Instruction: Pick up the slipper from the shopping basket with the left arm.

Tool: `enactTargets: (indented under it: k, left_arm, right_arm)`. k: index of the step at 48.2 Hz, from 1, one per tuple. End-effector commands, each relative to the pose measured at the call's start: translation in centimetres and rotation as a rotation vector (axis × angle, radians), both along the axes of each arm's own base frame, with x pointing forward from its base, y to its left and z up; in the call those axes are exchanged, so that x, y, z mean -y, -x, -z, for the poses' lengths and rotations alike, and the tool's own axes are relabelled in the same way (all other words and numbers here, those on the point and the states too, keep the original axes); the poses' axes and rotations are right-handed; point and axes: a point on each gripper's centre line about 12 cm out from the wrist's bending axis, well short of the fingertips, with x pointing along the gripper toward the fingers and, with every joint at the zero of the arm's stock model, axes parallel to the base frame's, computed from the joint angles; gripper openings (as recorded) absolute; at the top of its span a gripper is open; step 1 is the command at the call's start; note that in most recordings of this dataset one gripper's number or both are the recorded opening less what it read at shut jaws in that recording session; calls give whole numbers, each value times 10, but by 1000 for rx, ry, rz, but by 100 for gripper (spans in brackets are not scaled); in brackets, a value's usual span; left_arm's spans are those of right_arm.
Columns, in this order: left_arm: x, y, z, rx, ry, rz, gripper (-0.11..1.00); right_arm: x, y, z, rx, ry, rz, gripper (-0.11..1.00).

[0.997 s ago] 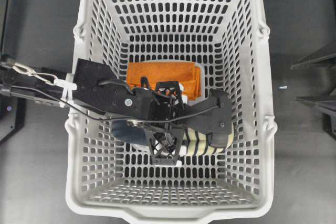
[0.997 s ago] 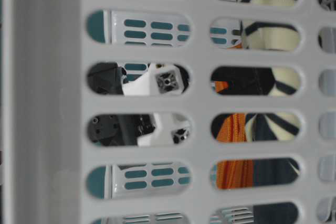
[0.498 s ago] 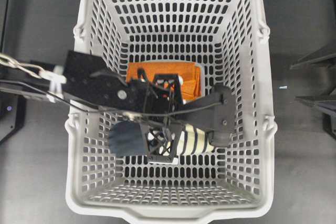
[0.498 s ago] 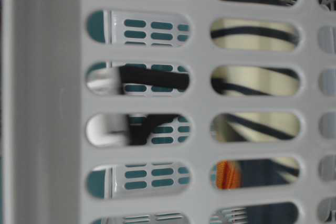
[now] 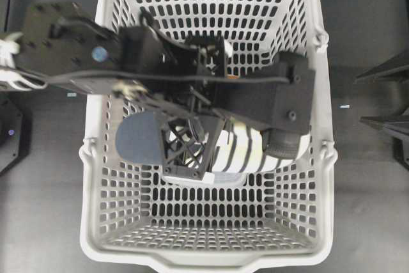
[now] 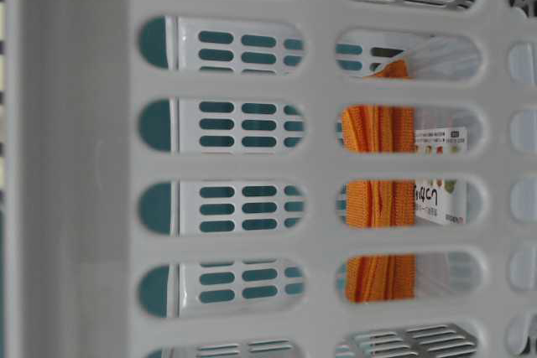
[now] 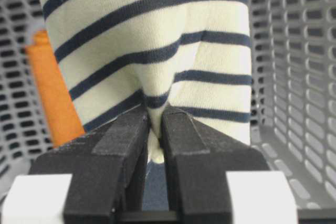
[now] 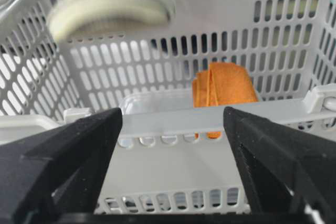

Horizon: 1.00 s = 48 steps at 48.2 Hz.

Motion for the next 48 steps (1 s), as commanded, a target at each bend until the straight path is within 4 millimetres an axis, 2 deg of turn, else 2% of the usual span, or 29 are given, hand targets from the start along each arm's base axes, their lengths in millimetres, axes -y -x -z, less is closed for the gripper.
enactTargets:
  k: [1, 11, 22, 48]
  left_arm:
    - [1, 1, -17, 38, 1, 3, 7]
    - [2, -5, -8, 8, -2, 4, 7]
    - [4, -1, -3, -42, -7, 5, 7]
    - [2, 0, -3, -48, -7, 0, 7]
  right_arm:
    - [1, -1, -4, 17, 2, 5, 75]
    - [1, -1, -5, 25, 2, 6, 75]
    - [1, -1, -5, 23, 2, 6, 75]
    - [1, 0, -3, 18, 3, 6, 75]
